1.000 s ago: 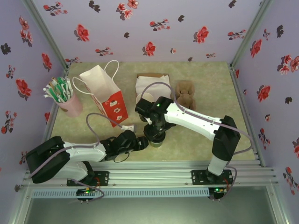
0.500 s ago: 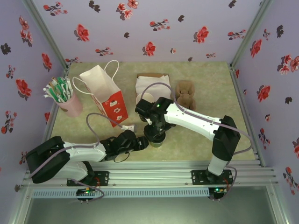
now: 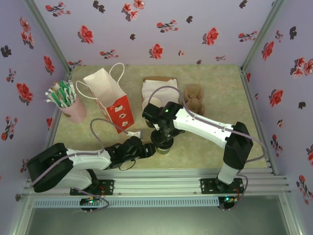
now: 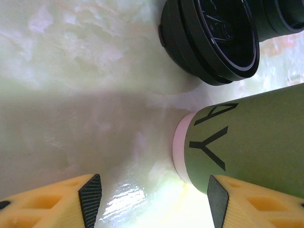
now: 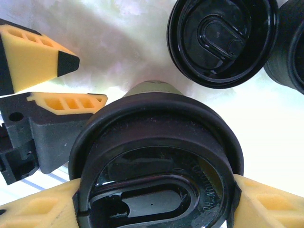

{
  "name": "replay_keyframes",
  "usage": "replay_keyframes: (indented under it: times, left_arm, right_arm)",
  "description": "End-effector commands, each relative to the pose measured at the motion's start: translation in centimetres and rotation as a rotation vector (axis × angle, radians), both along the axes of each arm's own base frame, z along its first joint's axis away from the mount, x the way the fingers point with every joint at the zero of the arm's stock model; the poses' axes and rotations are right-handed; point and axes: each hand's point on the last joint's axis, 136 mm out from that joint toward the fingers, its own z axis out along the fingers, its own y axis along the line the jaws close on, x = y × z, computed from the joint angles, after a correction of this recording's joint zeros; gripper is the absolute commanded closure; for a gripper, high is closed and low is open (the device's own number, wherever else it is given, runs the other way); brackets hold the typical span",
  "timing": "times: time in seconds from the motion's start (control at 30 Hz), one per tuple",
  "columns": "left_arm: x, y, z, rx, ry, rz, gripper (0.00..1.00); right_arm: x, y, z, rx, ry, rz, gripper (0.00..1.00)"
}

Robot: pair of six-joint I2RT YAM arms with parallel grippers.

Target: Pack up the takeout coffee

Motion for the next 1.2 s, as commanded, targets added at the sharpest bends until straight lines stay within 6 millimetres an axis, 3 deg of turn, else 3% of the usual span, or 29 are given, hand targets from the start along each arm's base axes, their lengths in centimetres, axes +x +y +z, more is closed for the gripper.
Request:
replay_keyframes:
  times: [0.0,0.4,1.17]
  left_arm:
    - [0.5,-0.5,1.0,-0.025,-0.023,0.001,0.37]
    - [0.5,-0.4,1.3,-0.025,-0.031,0.001,0.38]
    - [0.9,-1.1,1.0,-0.006,-0.032,-0.010,0.38]
  right_arm:
    - [0.3,-0.9,1.9,0.031,-0.045,-0.039,0.35]
    - [0.4,-1.5,0.4,0.075,-0.003,-0.085,0.35]
    - [-0.4,-0.1,-1.0,0.082,0.054,-0.052,0.36]
